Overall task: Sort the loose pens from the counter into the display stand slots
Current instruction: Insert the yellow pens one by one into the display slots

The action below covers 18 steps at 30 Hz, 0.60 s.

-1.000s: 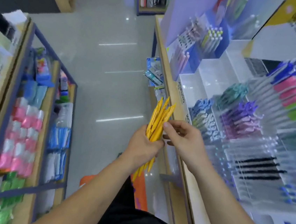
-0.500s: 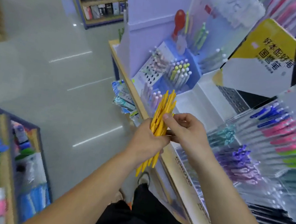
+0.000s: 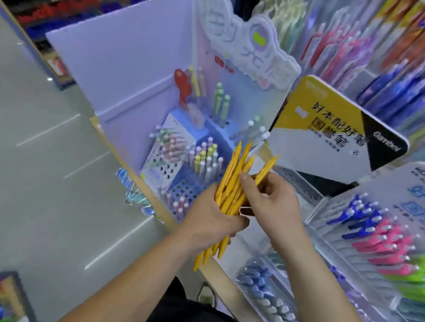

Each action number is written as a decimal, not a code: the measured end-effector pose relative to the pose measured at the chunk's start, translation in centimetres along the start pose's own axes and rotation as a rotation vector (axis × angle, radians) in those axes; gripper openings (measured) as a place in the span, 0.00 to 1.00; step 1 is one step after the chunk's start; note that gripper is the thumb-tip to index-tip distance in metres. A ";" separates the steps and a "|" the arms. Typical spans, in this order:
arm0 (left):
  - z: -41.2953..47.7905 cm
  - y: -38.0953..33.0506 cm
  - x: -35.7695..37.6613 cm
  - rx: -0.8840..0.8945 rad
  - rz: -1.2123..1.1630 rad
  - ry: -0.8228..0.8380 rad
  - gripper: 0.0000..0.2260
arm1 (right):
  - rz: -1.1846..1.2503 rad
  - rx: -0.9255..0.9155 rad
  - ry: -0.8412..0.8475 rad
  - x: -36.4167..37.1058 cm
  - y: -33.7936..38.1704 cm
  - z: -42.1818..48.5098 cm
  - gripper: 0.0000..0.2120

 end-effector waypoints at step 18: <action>5.8 -5.2 -3.2 0.074 -0.034 0.243 0.10 | 0.165 -0.072 -0.392 -2.9 4.4 1.6 0.08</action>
Point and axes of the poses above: each hand's wrist, its own z-axis towards the middle knuckle, its own x-axis out of the palm, y = z × x, the point moved 8 cm from there along z, towards the middle knuckle, and after that the axes turned 15 degrees about -y, right-handed, at the moved point
